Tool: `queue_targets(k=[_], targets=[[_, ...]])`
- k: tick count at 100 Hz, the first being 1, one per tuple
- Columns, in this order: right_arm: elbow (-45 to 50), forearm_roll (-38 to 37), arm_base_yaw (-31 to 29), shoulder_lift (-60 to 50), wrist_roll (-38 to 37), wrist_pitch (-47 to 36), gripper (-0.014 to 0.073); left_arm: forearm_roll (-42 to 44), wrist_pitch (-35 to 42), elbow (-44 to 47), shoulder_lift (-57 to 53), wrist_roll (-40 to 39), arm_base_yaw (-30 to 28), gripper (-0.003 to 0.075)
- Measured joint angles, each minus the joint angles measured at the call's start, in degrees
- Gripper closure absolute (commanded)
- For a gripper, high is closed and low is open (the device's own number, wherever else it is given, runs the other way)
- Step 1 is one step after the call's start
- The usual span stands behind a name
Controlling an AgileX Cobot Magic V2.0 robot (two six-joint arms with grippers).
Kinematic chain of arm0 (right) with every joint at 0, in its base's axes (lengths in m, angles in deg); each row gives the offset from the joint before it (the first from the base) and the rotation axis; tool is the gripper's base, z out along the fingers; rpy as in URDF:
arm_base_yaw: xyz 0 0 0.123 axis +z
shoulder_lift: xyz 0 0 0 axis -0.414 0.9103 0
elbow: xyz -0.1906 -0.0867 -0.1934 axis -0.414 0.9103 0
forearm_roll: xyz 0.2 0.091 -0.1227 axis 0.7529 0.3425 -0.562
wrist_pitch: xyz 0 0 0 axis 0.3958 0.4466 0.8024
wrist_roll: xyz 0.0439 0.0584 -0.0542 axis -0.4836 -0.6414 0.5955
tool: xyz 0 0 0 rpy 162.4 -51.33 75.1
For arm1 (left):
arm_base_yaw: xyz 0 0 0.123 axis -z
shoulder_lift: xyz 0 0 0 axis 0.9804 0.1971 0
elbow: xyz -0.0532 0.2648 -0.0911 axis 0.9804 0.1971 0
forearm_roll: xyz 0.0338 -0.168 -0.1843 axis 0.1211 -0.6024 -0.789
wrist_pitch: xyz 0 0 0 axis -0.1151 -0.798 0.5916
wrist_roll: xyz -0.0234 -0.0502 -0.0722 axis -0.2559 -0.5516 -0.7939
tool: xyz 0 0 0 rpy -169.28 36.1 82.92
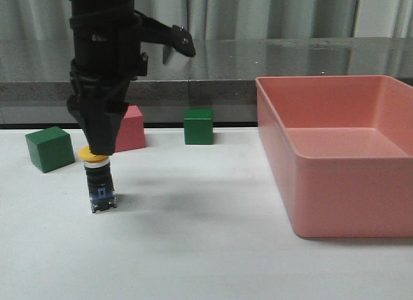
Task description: Place and stand button with both arms
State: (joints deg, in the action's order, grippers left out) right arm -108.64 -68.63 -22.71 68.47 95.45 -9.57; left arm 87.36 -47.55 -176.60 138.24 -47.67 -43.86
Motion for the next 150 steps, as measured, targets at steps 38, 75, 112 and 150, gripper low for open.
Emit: queue_targets(k=[38, 75, 112, 150], targets=[[0.0, 0.0, 0.0, 0.0, 0.0, 0.0, 0.0655, -4.87, -0.99, 0.0, -12.82, -1.51, -0.52, 0.0562], [0.0, 0.0, 0.0, 0.0, 0.0, 0.0, 0.0655, -15.85, 10.11, 4.42, -30.36, -7.08, -19.34, 0.0739], [0.0, 0.0, 0.0, 0.0, 0.0, 0.0, 0.0655, -26.01, 36.34, 32.04, -54.13, -7.08, -31.58, 0.0739], [0.0, 0.0, 0.0, 0.0, 0.0, 0.0, 0.0655, -29.86, 50.96, 61.69, -81.14, -7.21, -31.58, 0.0739]])
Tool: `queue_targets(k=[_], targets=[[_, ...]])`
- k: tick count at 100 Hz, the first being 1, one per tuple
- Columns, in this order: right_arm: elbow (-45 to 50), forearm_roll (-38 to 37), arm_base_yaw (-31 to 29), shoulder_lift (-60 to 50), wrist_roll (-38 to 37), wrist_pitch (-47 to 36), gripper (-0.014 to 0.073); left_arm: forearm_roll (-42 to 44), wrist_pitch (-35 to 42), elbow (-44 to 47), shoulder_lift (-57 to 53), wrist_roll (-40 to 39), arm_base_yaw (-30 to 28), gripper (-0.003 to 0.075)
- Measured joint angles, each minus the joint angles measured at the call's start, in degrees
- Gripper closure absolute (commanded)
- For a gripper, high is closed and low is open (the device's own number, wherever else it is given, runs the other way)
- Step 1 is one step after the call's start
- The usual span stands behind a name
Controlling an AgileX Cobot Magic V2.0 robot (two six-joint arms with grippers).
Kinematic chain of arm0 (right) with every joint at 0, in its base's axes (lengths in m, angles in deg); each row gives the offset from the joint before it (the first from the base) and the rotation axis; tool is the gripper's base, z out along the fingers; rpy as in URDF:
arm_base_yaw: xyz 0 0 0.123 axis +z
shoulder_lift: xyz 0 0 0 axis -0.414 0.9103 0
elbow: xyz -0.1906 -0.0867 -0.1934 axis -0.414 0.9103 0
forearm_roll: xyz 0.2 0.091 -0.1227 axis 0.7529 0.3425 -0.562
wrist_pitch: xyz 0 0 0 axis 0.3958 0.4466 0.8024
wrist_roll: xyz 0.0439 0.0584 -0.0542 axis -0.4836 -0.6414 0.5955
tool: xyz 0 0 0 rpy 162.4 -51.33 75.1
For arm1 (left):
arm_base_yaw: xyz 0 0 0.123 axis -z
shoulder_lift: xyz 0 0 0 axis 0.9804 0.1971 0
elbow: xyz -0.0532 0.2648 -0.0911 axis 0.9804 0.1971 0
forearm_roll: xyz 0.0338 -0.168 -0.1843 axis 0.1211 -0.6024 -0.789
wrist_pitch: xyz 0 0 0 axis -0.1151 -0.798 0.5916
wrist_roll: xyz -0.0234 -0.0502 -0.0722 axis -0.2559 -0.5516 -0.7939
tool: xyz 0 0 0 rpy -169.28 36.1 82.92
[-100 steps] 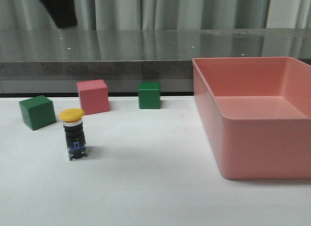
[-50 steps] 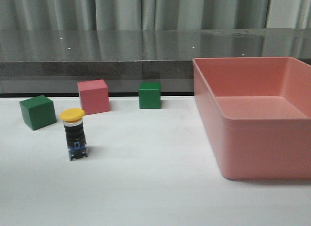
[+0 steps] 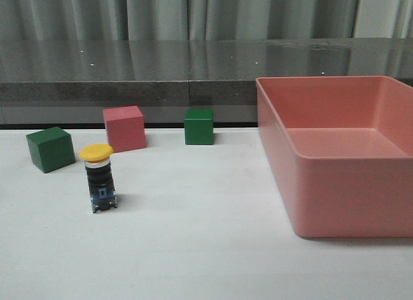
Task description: Place and stand button with both arms
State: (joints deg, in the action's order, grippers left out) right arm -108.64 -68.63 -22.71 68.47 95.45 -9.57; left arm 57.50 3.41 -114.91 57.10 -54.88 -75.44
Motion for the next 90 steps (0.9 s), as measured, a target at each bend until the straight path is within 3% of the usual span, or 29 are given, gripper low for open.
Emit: queue_targets(k=[26, 82, 90], targets=[[0.0, 0.0, 0.0, 0.0, 0.0, 0.0, 0.0655, -0.64, -0.79, 8.59, -10.68, 0.0, 0.0, 0.0739], [0.0, 0.0, 0.0, 0.0, 0.0, 0.0, 0.0655, -0.95, -0.9, 13.11, -11.13, -0.16, 0.0, 0.0739], [0.0, 0.0, 0.0, 0.0, 0.0, 0.0, 0.0655, 1.25, -0.75, 13.61, -11.67, -3.5, 0.0, 0.0739]])
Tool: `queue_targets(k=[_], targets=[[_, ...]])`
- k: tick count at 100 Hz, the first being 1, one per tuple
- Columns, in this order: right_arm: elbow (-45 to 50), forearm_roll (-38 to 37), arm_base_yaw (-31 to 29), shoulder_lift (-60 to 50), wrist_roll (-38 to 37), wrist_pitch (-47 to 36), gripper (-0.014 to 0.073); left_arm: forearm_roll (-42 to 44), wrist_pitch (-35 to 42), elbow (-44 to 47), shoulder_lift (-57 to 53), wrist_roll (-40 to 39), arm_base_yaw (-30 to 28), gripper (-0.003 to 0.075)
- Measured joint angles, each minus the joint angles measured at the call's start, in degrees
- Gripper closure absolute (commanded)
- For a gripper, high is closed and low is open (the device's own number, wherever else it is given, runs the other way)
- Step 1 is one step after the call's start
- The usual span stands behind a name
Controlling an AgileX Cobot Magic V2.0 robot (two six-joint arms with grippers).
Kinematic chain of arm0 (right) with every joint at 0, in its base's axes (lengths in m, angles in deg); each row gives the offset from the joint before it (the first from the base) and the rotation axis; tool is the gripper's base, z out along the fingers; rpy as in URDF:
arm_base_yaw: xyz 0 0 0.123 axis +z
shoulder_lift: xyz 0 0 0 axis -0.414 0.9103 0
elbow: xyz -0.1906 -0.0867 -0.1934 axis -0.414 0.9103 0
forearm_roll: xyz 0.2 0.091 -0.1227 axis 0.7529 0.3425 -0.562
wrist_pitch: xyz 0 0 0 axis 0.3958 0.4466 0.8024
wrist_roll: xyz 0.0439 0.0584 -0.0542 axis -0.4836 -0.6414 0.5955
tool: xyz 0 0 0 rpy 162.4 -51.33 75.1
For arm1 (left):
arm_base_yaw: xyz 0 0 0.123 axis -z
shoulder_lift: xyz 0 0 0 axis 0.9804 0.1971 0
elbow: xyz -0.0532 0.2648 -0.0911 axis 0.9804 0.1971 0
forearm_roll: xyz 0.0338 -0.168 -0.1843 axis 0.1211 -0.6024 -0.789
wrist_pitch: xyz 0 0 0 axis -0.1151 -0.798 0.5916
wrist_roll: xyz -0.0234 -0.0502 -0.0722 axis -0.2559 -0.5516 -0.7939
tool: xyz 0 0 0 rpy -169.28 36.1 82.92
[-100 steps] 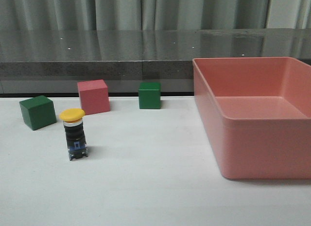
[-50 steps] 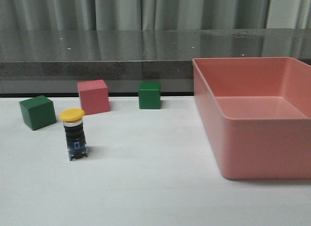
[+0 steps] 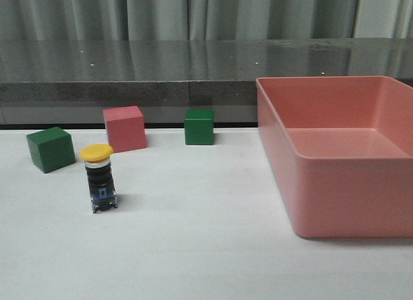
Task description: Place and stand button with both arms
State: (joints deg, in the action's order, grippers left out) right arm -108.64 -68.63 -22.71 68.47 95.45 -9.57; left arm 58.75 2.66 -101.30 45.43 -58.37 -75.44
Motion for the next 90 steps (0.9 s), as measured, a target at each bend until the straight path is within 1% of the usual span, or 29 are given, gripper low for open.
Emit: queue_targets(k=[6, 11, 18, 25, 44, 63, 73, 90], targets=[[0.0, 0.0, 0.0, 0.0, 0.0, 0.0, 0.0655, 4.62, 0.62, 1.14, -1.27, -5.29, 0.0, 0.0739], [0.0, 0.0, 0.0, 0.0, 0.0, 0.0, 0.0655, 9.3, 1.22, 2.33, -2.79, -12.02, 0.0, 0.0739], [0.0, 0.0, 0.0, 0.0, 0.0, 0.0, 0.0655, 15.58, 2.04, 4.43, -5.75, -19.47, 0.0, 0.0739], [0.0, 0.0, 0.0, 0.0, 0.0, 0.0, 0.0655, 19.36, 3.38, 6.81, -9.44, -23.65, 0.0, 0.0739], [0.0, 0.0, 0.0, 0.0, 0.0, 0.0, 0.0655, 21.83, 5.4, 13.18, -18.81, -27.0, 0.0, 0.0739], [0.04, 0.0, 0.0, 0.0, 0.0, 0.04, 0.0655, 22.12, 9.22, 17.84, -19.33, -29.88, 0.0, 0.0739], [0.13, 0.0, 0.0, 0.0, 0.0, 0.04, 0.0655, 22.12, 14.83, 17.84, -19.33, -30.7, 0.0, 0.0739], [0.26, 0.0, 0.0, 0.0, 0.0, 0.04, 0.0655, 22.16, 16.17, 17.84, -19.33, -31.14, 0.0, 0.0739]])
